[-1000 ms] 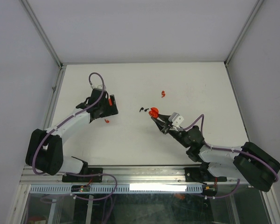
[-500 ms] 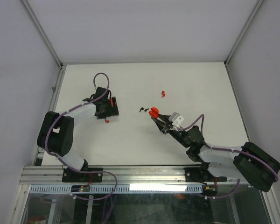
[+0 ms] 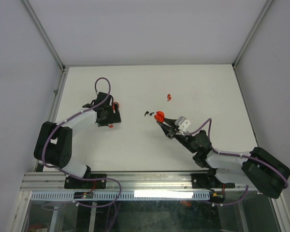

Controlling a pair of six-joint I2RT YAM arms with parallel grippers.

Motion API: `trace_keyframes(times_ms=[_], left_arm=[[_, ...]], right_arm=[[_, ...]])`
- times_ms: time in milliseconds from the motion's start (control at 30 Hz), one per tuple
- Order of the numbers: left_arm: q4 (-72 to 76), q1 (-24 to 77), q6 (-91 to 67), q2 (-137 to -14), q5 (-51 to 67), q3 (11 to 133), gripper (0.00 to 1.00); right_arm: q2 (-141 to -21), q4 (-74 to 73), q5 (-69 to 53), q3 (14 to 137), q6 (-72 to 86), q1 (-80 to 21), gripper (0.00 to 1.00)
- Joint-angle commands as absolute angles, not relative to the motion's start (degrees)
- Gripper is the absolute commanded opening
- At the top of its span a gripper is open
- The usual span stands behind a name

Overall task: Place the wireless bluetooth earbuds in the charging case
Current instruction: Pick up the earbud from the center of the board.

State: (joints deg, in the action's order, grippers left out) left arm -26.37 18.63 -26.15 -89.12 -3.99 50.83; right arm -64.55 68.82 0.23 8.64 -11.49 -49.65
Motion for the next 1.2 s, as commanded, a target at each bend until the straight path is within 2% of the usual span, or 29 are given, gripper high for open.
trace_keyframes(times_ms=[0, 233, 433, 667, 767, 1167], left_arm=[[-28.6, 18.0, -25.6, -84.3, -2.5, 50.2, 0.74], [-29.6, 19.6, -25.5, -84.2, 1.1, 49.7, 0.71], [-32.0, 19.7, -22.2, -83.8, -6.6, 53.6, 0.71], [-35.5, 20.1, -14.3, -88.7, -9.9, 57.9, 0.55], [-36.4, 21.0, -10.8, -90.1, -10.6, 58.8, 0.50], [-39.7, 23.2, -3.7, -97.6, -12.2, 64.5, 0.48]], right_arm=[[-63.6, 71.8, 1.0, 9.0, -10.7, -49.7, 0.00], [-63.8, 71.8, 0.7, 9.1, -10.3, -49.7, 0.00], [-64.2, 71.8, 0.5, 9.1, -10.0, -49.7, 0.00], [-64.1, 72.0, 1.4, 8.7, -10.1, -49.6, 0.00], [-64.2, 71.8, 1.4, 8.8, -10.1, -49.5, 0.00], [-66.0, 73.2, 0.7, 9.0, -9.1, -49.3, 0.00]])
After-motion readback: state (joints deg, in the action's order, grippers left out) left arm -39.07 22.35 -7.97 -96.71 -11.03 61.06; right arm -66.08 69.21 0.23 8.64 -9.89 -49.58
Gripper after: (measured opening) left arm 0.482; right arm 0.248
